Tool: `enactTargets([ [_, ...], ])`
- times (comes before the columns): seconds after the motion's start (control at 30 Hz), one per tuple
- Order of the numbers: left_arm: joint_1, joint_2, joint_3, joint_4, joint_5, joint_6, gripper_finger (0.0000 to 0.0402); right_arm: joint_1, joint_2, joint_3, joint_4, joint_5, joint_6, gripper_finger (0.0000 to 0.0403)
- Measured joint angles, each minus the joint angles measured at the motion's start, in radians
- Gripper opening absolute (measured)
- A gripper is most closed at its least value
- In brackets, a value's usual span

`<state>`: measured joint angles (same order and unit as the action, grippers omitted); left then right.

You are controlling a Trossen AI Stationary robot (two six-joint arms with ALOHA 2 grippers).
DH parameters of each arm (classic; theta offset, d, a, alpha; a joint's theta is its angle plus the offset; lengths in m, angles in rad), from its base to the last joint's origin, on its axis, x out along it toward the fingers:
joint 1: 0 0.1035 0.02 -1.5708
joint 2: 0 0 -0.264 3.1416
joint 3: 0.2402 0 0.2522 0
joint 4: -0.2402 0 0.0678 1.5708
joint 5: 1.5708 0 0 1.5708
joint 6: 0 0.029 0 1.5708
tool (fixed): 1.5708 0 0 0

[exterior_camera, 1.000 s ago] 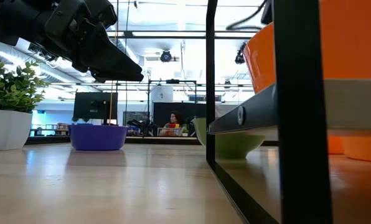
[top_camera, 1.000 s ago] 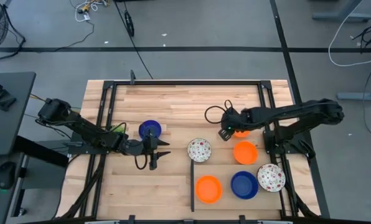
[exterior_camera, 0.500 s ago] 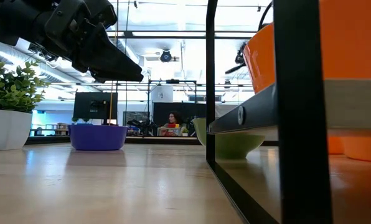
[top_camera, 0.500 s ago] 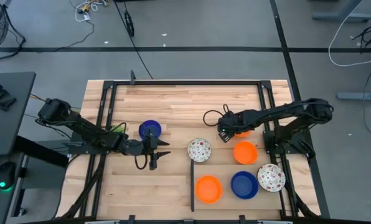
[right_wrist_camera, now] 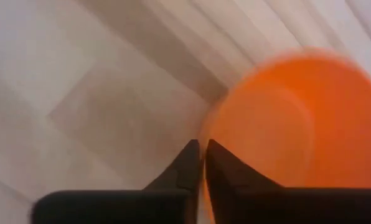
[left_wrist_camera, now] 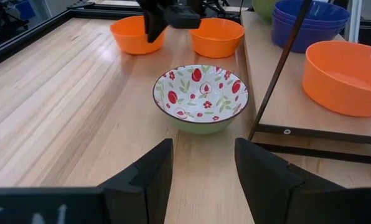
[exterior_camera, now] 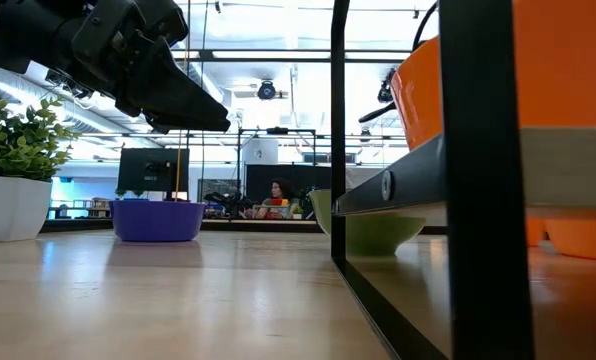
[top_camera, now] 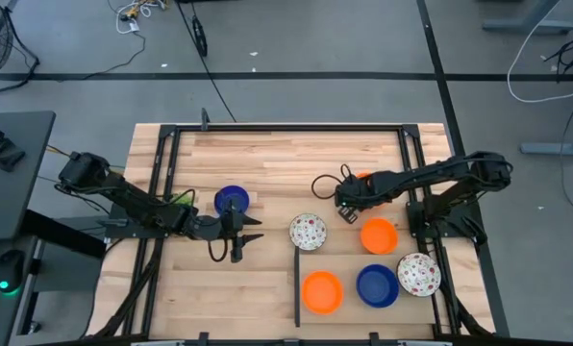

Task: Pick & Place Mini bowls
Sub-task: Stack the orange bowl on the orange bowl on the shelf

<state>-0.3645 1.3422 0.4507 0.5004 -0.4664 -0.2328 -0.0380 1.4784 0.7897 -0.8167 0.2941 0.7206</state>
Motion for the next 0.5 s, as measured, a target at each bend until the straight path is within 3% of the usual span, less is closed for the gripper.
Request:
enactTargets([
  [0.23, 0.0, 0.0, 0.0, 0.0, 0.0, 0.0, 0.0177, 0.131, 0.0, 0.192, -0.216, 0.002, -0.051, 0.001],
  [0.5, 0.0, 0.0, 0.0, -0.003, 0.0, 0.0, 0.0177, 0.463, -0.001, 0.46, -0.291, -0.05, -0.334, 0.0008],
])
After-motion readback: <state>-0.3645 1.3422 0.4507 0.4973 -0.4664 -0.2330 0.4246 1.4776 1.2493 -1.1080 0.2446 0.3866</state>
